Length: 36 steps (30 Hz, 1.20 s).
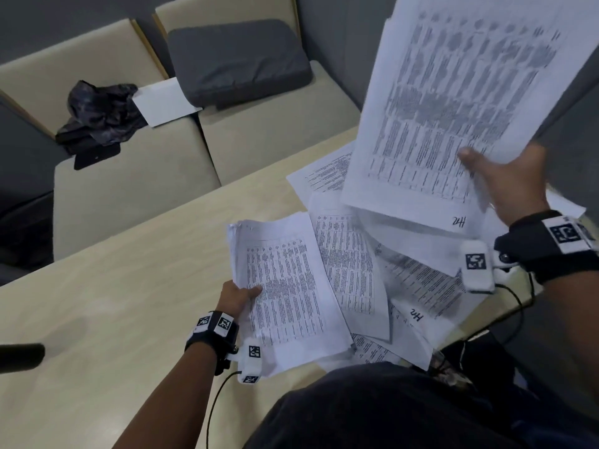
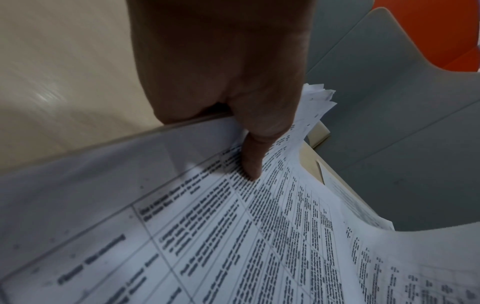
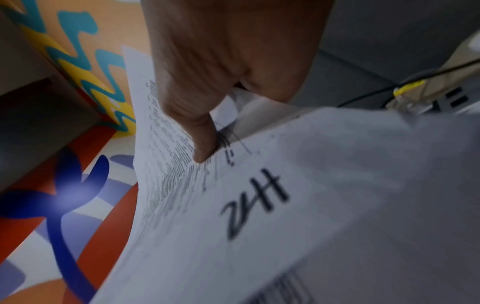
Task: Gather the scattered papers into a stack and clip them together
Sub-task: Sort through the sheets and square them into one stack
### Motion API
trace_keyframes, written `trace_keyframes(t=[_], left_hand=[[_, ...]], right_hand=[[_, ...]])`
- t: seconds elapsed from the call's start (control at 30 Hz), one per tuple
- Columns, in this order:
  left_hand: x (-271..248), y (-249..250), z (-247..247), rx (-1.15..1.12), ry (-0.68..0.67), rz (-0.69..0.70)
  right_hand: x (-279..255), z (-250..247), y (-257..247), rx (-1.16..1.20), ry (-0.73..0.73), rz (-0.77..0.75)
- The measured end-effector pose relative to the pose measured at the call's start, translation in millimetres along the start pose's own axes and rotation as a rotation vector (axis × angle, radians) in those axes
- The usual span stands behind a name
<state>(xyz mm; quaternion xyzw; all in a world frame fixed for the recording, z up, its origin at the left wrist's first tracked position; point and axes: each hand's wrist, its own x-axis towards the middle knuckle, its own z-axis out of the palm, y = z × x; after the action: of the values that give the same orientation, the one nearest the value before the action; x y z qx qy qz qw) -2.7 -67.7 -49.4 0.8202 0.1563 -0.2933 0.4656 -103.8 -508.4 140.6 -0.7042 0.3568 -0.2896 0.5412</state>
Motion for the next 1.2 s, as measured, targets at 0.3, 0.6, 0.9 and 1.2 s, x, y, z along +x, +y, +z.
trace_keyframes(t=[0.3,0.6,0.9,1.2], left_hand=[[-6,9,17,-0.048,-0.019,-0.014],[-4,12,24,-0.219,-0.113,-0.065],[-31,33,16,-0.079,-0.088,0.178],[-103,135,-14,-0.398,-0.079,0.612]], right_hand=[[-52,81,62,-0.134,-0.464,0.215],[-120,134,134,-0.535,-0.897,0.280],[-104,130,121,-0.402,-0.883,0.333],[-73,111,-6,0.153,-0.800,0.253]])
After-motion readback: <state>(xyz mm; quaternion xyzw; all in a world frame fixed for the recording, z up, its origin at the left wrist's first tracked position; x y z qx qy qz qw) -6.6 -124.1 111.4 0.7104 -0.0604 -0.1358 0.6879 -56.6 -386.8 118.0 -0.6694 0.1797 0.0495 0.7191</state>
